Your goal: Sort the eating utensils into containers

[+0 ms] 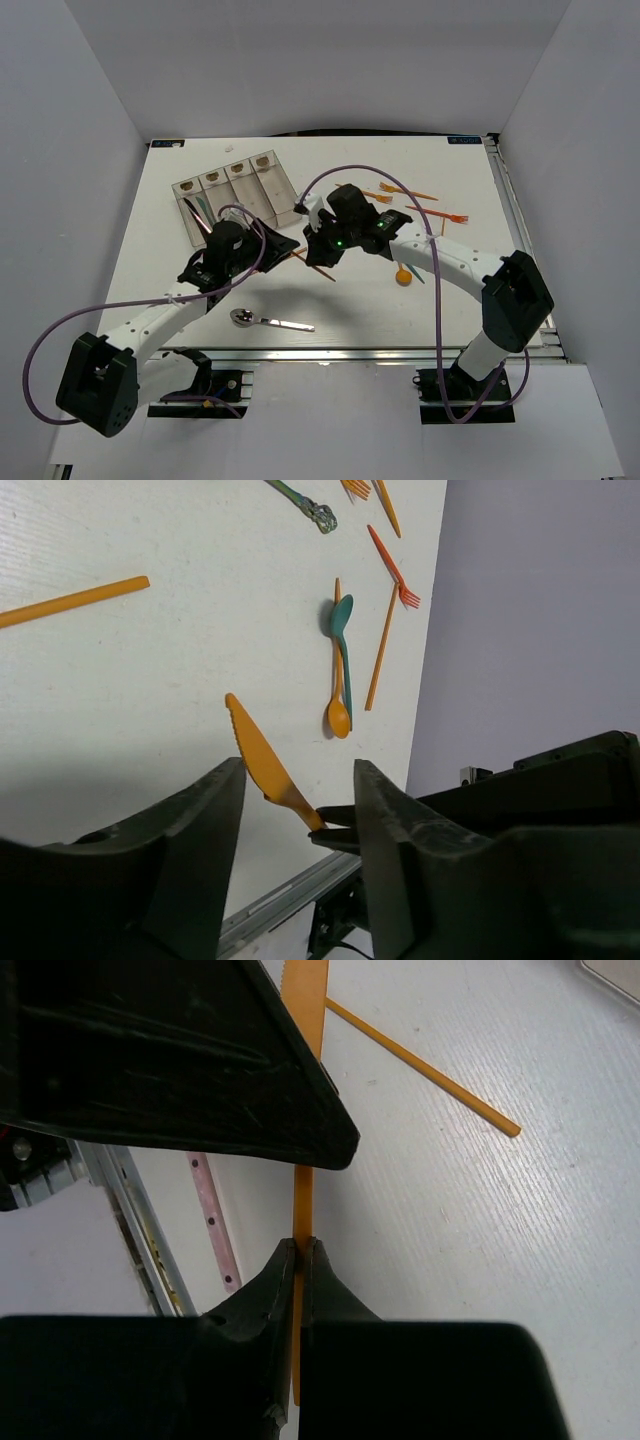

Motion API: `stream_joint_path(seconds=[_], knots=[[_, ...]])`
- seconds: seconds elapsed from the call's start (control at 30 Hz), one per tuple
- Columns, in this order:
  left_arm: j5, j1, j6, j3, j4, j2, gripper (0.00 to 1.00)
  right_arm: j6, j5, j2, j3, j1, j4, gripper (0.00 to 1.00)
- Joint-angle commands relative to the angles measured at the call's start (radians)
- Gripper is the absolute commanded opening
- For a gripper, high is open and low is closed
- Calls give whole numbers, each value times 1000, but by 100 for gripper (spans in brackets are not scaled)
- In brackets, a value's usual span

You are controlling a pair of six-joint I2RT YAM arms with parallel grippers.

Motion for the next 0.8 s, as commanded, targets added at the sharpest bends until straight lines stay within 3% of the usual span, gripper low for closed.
stream_joint_path(seconds=[0.0, 0.07, 0.23, 0.37, 0.4, 0.53, 0.67, 0.77], knots=[[-9, -11, 16, 45, 33, 8, 55, 46, -34, -26, 55, 6, 47, 0], [-1, -11, 17, 45, 44, 10, 49, 68, -34, -23, 55, 6, 52, 0], [36, -11, 40, 51, 70, 25, 7, 58, -28, -17, 44, 4, 62, 2], [-24, -11, 144, 120, -89, 19, 0, -63, -80, -25, 50, 3, 29, 57], [-54, -5, 172, 168, -193, 16, 0, -177, -154, -26, 55, -8, 6, 86], [-145, 112, 362, 311, -422, 16, 0, -422, -333, -45, 82, -63, -158, 89], [-85, 400, 587, 480, -585, 85, 0, -482, -379, -60, 70, -140, -178, 89], [-65, 549, 695, 636, -703, 201, 0, -488, -385, -74, 62, -177, -172, 89]])
